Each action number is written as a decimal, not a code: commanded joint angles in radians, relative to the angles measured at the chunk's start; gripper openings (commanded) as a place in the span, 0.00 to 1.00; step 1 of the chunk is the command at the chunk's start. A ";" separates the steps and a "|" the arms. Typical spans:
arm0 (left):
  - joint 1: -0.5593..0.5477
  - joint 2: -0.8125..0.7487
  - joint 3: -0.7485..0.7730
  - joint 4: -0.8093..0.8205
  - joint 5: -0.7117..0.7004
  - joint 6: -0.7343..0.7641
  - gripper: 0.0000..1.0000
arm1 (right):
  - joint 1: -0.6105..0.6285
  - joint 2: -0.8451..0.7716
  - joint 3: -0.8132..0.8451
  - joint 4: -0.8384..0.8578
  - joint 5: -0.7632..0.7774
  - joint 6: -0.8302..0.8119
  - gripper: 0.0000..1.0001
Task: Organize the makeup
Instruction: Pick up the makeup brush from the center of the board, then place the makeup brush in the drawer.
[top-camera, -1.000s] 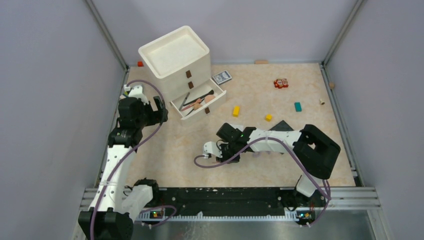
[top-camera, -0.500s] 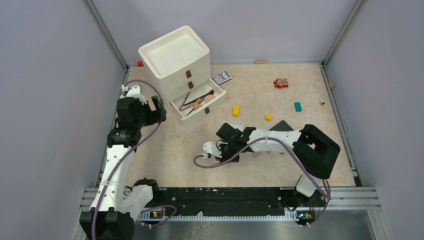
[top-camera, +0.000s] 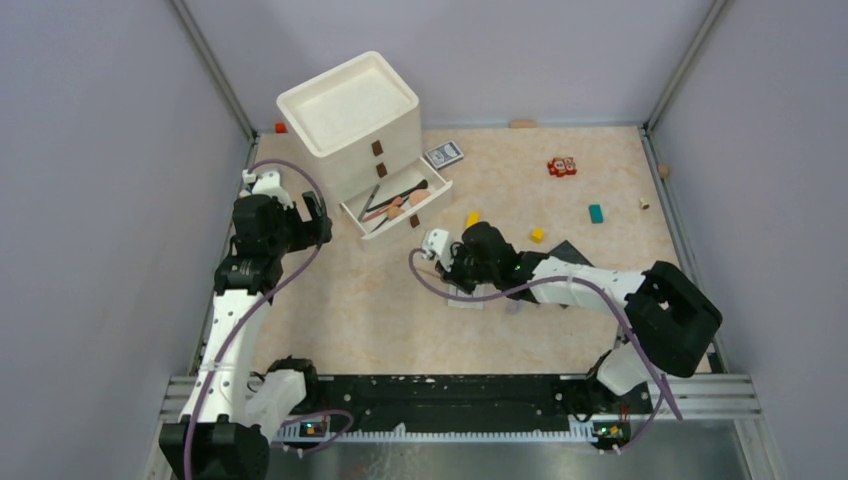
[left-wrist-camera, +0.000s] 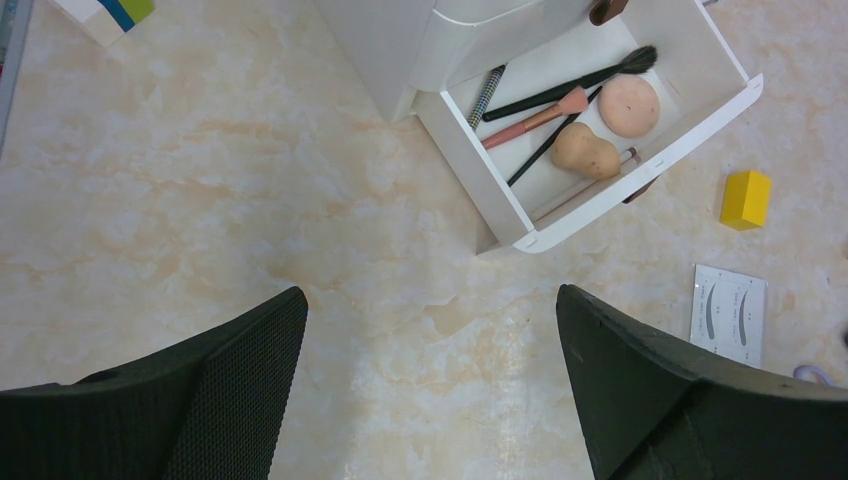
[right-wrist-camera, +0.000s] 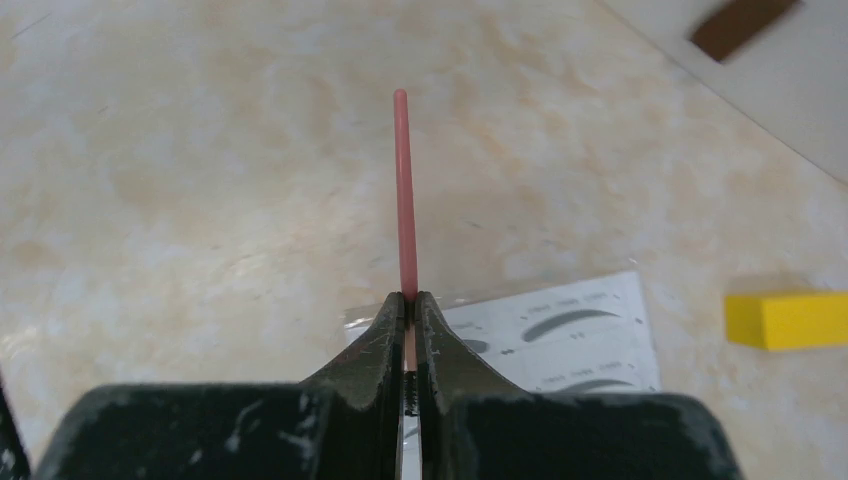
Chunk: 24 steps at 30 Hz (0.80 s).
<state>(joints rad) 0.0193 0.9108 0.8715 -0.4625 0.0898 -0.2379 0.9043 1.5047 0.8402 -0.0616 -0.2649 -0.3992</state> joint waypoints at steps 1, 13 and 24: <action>0.005 -0.012 0.005 0.050 0.006 -0.009 0.99 | -0.066 -0.027 0.000 0.308 0.217 0.318 0.00; 0.010 -0.017 0.002 0.050 0.004 -0.011 0.99 | -0.071 0.071 0.123 0.517 0.519 1.084 0.00; 0.015 -0.023 0.001 0.050 0.000 -0.012 0.99 | -0.080 0.269 0.285 0.519 0.706 1.612 0.00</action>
<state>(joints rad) 0.0257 0.9096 0.8715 -0.4625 0.0898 -0.2379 0.8276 1.7142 1.0183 0.4274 0.3454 0.9970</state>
